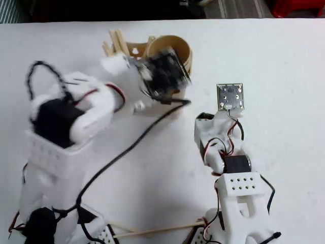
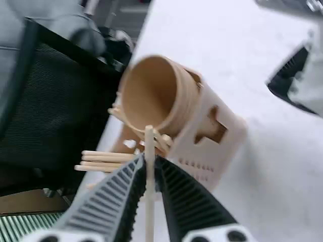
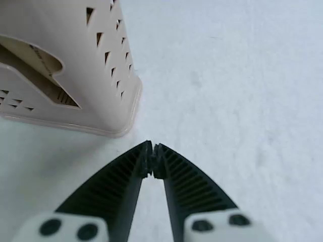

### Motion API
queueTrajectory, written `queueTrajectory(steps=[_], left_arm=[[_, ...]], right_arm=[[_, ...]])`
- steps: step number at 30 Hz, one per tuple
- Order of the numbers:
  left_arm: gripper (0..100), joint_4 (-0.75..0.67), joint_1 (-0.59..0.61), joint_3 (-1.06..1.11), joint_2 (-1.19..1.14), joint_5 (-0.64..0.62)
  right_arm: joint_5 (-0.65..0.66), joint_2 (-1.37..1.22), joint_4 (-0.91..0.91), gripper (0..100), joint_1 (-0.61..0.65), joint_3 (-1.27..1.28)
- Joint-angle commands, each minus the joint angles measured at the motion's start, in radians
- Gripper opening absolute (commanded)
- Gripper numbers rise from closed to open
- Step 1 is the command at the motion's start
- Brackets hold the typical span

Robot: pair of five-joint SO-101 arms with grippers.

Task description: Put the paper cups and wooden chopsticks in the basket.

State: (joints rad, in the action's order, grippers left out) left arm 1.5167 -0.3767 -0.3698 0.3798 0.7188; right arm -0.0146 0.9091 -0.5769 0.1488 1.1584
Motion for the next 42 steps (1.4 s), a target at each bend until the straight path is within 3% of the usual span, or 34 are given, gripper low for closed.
queueTrajectory(steps=[1,6,12,21,24,26,28,34,42], left_arm=[[2,-0.167,0.031,-0.100,-0.001,-0.127],[2,-0.396,0.030,-0.104,-0.002,-0.193],[2,-0.554,0.030,-0.109,-0.039,-0.417],[3,-0.583,0.071,-0.041,-0.205,-0.480],[14,-0.580,0.101,-0.020,-0.208,-0.563],[20,-0.539,0.122,-0.037,-0.208,-0.600],[19,-0.468,0.127,-0.075,-0.208,-0.588],[17,-0.117,0.082,-0.190,-0.208,-0.390],[17,0.279,0.073,-0.242,-0.208,-0.255]], right_arm=[[0.000,0.024,0.016,2.2,-0.004,-0.012],[0.000,0.024,0.016,2.2,-0.004,-0.012],[0.000,0.024,0.016,2.2,-0.004,-0.014],[0.000,0.024,0.016,2.2,-0.004,-0.014],[0.000,0.024,0.016,2.2,-0.004,-0.014],[0.000,0.024,0.016,2.2,-0.004,-0.014],[0.000,0.024,0.016,2.2,-0.008,-0.014],[0.000,0.024,0.019,2.2,-0.033,-0.015],[-0.006,0.024,0.059,2.2,-0.071,-0.015]])
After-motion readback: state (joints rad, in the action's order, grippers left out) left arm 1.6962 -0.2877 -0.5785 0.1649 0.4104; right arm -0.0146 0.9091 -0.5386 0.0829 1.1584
